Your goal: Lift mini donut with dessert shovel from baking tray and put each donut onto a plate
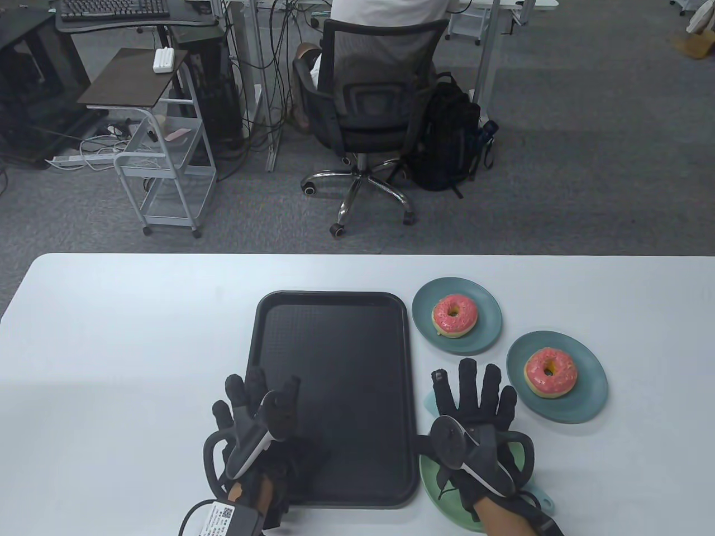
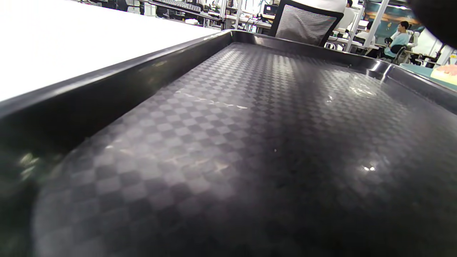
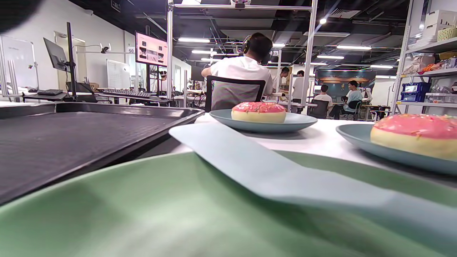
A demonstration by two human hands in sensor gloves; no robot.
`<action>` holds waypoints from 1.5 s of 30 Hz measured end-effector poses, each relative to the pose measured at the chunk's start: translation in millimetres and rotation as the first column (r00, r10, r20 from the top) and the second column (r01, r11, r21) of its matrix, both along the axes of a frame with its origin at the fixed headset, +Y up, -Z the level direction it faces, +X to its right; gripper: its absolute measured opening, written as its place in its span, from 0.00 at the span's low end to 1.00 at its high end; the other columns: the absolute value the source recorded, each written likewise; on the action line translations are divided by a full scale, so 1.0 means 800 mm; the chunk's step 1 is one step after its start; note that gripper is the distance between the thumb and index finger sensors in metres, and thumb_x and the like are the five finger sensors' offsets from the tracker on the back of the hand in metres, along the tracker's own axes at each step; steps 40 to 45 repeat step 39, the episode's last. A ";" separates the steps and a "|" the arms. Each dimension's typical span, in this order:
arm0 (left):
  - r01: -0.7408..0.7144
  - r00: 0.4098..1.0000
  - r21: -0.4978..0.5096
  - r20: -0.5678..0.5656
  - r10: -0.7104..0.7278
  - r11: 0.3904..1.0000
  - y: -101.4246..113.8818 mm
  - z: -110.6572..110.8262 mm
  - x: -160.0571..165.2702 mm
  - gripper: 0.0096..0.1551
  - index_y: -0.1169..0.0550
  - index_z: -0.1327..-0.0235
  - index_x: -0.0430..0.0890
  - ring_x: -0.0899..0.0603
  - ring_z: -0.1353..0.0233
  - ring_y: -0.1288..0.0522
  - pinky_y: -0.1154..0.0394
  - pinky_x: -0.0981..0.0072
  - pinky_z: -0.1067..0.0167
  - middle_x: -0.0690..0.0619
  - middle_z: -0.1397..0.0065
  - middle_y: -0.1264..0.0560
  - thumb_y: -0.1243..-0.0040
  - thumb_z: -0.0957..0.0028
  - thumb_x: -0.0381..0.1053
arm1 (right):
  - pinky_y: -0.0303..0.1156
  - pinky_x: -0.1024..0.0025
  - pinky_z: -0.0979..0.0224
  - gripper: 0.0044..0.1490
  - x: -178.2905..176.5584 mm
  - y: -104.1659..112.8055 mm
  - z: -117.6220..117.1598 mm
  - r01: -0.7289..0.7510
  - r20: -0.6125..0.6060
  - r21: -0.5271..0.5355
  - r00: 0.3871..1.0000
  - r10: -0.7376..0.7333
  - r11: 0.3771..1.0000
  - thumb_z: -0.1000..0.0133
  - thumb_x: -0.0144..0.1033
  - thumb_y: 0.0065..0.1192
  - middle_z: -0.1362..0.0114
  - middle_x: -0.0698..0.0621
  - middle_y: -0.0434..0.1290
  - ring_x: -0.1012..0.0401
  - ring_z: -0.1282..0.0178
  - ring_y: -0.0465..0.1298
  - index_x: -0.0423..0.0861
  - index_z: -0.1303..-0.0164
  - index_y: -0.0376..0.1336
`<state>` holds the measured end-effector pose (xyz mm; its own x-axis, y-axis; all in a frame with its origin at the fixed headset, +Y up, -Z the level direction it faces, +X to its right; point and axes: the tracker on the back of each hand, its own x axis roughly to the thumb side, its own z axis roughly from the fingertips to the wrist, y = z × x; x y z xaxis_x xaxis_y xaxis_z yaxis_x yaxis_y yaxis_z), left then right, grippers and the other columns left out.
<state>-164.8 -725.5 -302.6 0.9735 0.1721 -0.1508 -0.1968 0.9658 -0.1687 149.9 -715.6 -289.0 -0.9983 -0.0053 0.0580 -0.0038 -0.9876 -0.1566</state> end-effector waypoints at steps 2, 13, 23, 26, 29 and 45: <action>0.019 1.000 -0.007 0.012 -0.019 1.000 -0.002 -0.001 0.000 0.68 0.63 0.35 0.76 0.31 0.24 0.82 0.68 0.20 0.29 0.54 0.30 0.83 0.34 0.77 0.83 | 0.29 0.24 0.24 0.79 -0.002 -0.001 0.002 0.001 -0.008 -0.005 1.000 -0.001 1.000 0.71 0.77 0.58 0.13 0.40 0.20 0.30 0.17 0.25 0.57 0.20 0.25; 0.036 0.999 -0.004 -0.017 -0.036 0.999 -0.003 -0.003 -0.012 0.69 0.63 0.35 0.76 0.30 0.25 0.81 0.65 0.18 0.31 0.53 0.30 0.83 0.34 0.79 0.83 | 0.28 0.24 0.25 0.79 0.002 0.000 0.003 0.034 -0.010 -0.031 0.999 -0.034 0.999 0.72 0.77 0.57 0.14 0.40 0.19 0.31 0.17 0.25 0.59 0.21 0.25; 0.053 0.998 -0.019 -0.037 -0.054 0.998 -0.005 -0.005 -0.015 0.68 0.62 0.35 0.76 0.30 0.24 0.81 0.66 0.19 0.31 0.53 0.29 0.82 0.35 0.78 0.82 | 0.28 0.24 0.25 0.77 0.013 0.000 0.002 0.061 0.006 -0.045 0.998 -0.061 0.997 0.69 0.77 0.56 0.13 0.40 0.20 0.31 0.17 0.26 0.58 0.20 0.26; 0.052 0.998 -0.020 -0.038 -0.052 0.998 -0.006 -0.005 -0.016 0.67 0.62 0.35 0.76 0.30 0.24 0.81 0.66 0.19 0.31 0.53 0.29 0.82 0.35 0.78 0.82 | 0.28 0.24 0.25 0.77 0.012 0.000 0.003 0.057 0.006 -0.049 0.998 -0.057 0.997 0.69 0.77 0.56 0.13 0.40 0.20 0.31 0.17 0.26 0.58 0.20 0.26; 0.051 0.998 -0.022 -0.039 -0.052 0.998 -0.006 -0.005 -0.016 0.67 0.62 0.35 0.76 0.30 0.24 0.80 0.66 0.19 0.30 0.53 0.29 0.82 0.35 0.78 0.82 | 0.28 0.24 0.24 0.76 0.011 0.000 0.003 0.064 0.010 -0.058 0.998 -0.064 0.996 0.69 0.76 0.56 0.13 0.40 0.20 0.32 0.16 0.26 0.58 0.20 0.26; 0.048 0.998 -0.034 -0.048 -0.050 0.998 -0.005 -0.005 -0.018 0.66 0.62 0.35 0.76 0.30 0.23 0.80 0.66 0.19 0.30 0.53 0.28 0.81 0.35 0.77 0.82 | 0.27 0.25 0.24 0.76 0.011 -0.002 0.000 0.087 0.021 -0.066 0.996 -0.085 0.994 0.69 0.76 0.57 0.13 0.41 0.20 0.32 0.16 0.25 0.58 0.20 0.26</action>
